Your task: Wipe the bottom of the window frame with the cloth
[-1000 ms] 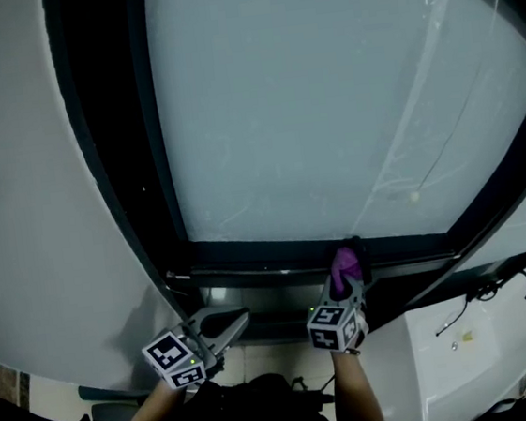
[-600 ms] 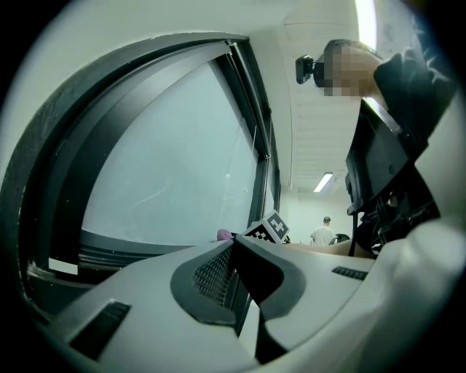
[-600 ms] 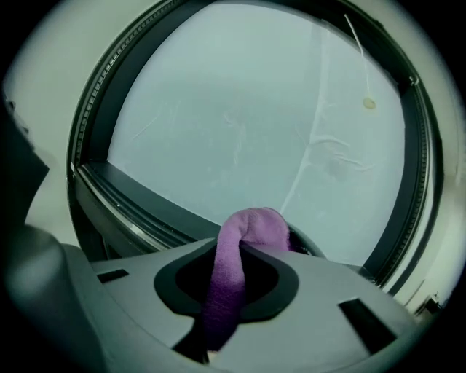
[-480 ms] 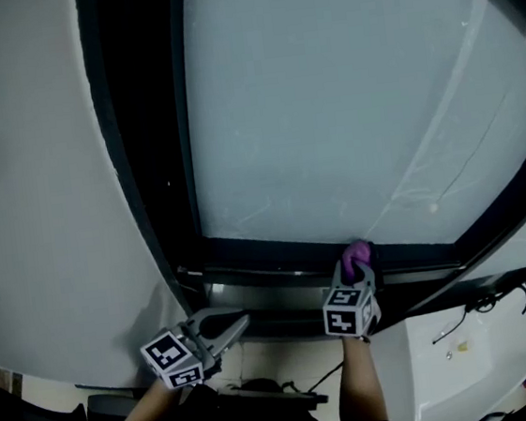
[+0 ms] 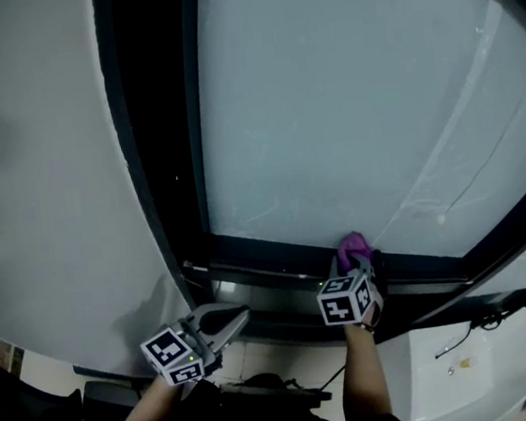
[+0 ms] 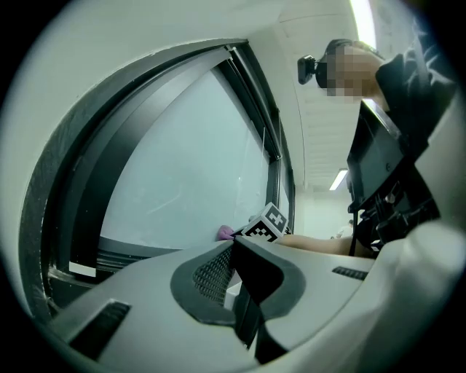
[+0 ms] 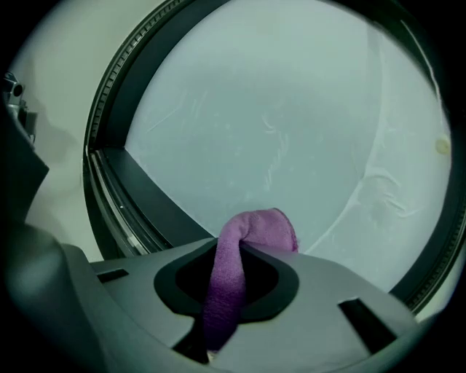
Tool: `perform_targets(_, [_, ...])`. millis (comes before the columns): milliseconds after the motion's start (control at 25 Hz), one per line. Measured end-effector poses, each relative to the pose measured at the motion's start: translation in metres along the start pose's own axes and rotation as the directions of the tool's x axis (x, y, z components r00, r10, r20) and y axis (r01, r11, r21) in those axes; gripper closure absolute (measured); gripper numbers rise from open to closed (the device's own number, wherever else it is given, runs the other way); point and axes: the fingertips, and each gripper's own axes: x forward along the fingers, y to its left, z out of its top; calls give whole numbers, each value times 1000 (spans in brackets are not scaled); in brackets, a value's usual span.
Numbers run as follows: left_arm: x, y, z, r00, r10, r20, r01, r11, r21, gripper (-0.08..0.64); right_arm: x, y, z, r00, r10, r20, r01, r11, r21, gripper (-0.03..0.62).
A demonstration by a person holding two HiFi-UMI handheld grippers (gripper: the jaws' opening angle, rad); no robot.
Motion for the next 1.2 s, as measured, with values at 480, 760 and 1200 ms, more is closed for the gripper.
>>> perform_targets(480, [2, 7, 5, 999, 53, 9, -53, 998, 27, 568, 12, 23, 0, 974, 227, -22, -226, 973, 44, 525])
perform_targets(760, [6, 24, 6, 990, 143, 2, -143, 989, 46, 568, 12, 28, 3, 969, 245, -18, -244, 970, 16, 525])
perform_targets(1200, [3, 36, 14, 971, 236, 24, -237, 970, 53, 568, 13, 51, 13, 937, 346, -48, -349, 935, -57, 525])
